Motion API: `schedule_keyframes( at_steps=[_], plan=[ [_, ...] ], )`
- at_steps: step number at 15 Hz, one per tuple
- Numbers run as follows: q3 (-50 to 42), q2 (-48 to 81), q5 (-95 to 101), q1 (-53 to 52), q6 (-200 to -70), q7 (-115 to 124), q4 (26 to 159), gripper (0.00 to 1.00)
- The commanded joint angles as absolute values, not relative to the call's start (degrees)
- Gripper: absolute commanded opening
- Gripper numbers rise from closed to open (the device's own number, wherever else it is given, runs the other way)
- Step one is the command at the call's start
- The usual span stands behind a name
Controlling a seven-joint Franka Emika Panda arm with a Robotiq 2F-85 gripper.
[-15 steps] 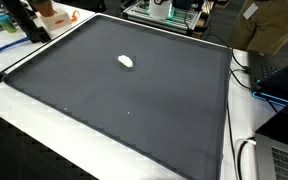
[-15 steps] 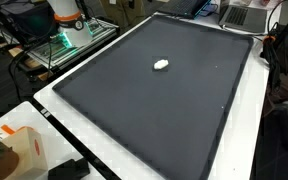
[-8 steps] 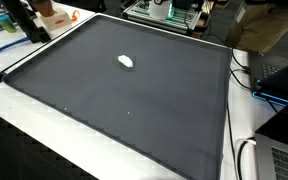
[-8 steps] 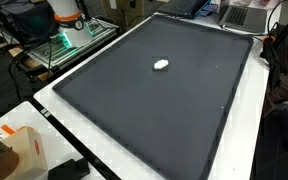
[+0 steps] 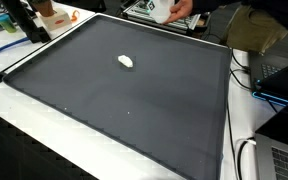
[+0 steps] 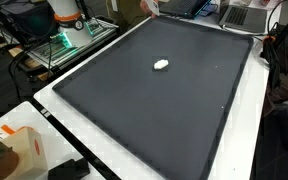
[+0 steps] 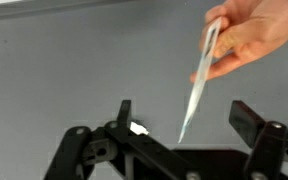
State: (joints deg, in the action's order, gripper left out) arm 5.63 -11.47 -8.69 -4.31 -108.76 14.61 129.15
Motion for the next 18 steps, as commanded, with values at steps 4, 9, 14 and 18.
schedule_keyframes(
  at_steps=[4,9,14,18],
  plan=[
    [5.31,-9.34,-13.79,-4.07,-104.86,17.9,124.45,0.66],
    [5.29,-8.36,-14.53,-4.06,-105.39,18.71,123.4,0.27],
    [5.35,-7.97,-14.18,-4.02,-105.38,19.78,123.09,0.0],
    [5.48,-8.37,-13.07,-4.02,-106.4,19.3,123.56,0.04]
  ],
)
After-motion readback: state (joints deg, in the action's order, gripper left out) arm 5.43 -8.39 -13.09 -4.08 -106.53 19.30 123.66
